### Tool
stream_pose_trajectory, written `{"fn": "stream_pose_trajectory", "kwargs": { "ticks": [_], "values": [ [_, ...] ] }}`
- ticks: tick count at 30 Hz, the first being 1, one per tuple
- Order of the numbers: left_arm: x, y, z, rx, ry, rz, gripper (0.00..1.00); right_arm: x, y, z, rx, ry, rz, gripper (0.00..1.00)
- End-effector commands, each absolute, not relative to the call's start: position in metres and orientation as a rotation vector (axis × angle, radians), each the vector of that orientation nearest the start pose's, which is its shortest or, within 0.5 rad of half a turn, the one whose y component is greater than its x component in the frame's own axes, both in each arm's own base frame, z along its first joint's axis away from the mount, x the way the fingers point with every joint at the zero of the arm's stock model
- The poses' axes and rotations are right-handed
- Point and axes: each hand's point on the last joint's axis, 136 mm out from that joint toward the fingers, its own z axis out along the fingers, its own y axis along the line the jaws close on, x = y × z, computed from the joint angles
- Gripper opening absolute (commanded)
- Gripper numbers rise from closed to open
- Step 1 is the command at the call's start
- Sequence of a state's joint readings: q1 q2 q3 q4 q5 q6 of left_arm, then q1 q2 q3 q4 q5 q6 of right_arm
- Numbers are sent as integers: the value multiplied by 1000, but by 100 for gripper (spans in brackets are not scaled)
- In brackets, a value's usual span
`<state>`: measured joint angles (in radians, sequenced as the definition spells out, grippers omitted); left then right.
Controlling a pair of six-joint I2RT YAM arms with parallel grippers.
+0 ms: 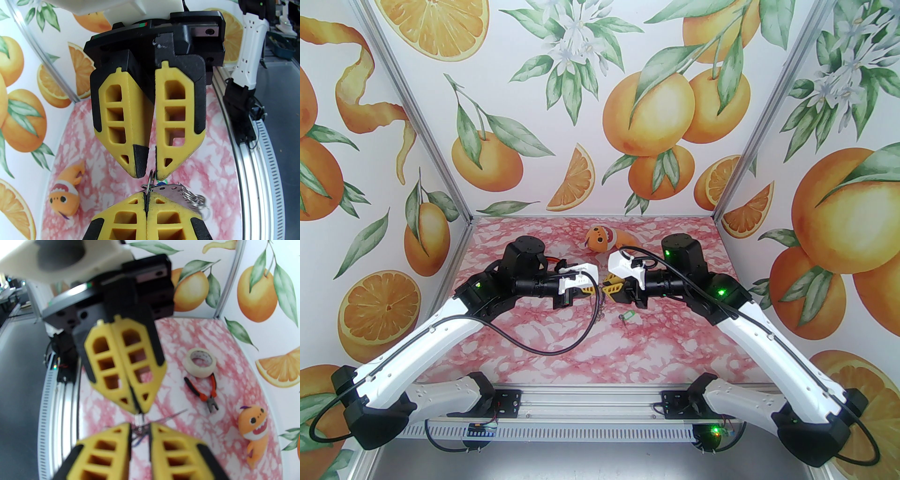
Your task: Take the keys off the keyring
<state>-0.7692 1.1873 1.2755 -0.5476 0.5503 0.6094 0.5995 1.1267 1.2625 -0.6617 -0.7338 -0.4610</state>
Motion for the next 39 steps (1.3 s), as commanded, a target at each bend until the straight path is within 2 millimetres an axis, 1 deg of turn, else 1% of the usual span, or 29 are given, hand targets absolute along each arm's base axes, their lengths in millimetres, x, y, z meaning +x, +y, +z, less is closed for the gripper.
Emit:
{"fn": "stream_pose_trajectory", "kwargs": {
  "ticks": [1, 2, 5, 7, 8, 11, 12, 13, 15, 20, 24, 27, 29, 32, 34, 39],
  "values": [
    [191, -317, 366, 1522, 1233, -667, 0, 198, 276, 353, -1397, 1463, 856, 17],
    [190, -317, 367, 1521, 1229, -673, 0, 197, 276, 354, -1396, 1461, 858, 16],
    [190, -318, 369, 1521, 1221, -679, 0, 197, 276, 356, -1393, 1447, 855, 5],
    [192, -318, 369, 1518, 1225, -664, 0, 198, 275, 359, -1380, 1437, 845, 3],
    [192, -317, 368, 1518, 1229, -660, 0, 197, 274, 361, -1371, 1430, 844, 0],
    [194, -316, 373, 1485, 1221, -650, 4, 197, 273, 366, -1329, 1413, 859, 0],
    [195, -314, 375, 1472, 1211, -645, 15, 197, 272, 369, -1306, 1404, 869, 0],
    [196, -313, 375, 1455, 1207, -641, 21, 197, 271, 371, -1285, 1399, 879, 0],
    [199, -308, 380, 1400, 1182, -671, 22, 197, 268, 375, -1242, 1380, 901, 0],
    [195, -303, 388, 1323, 1126, -808, 22, 191, 262, 386, -1163, 1316, 999, 0],
    [187, -310, 389, 1306, 1072, -945, 22, 185, 260, 389, -1139, 1231, 1038, 0],
    [184, -316, 388, 1303, 1055, -1032, 22, 183, 260, 389, -1117, 1180, 1055, 0],
    [179, -319, 390, 1312, 1015, -1073, 22, 184, 261, 390, -1111, 1163, 1077, 0],
    [174, -326, 385, 1326, 1004, -1081, 22, 183, 262, 394, -1092, 1120, 1100, 0],
    [178, -327, 382, 1308, 1011, -1075, 22, 183, 262, 398, -1078, 1094, 1102, 0],
    [182, -323, 387, 1233, 976, -1047, 22, 180, 261, 401, -1072, 1069, 1127, 0]
  ]
}}
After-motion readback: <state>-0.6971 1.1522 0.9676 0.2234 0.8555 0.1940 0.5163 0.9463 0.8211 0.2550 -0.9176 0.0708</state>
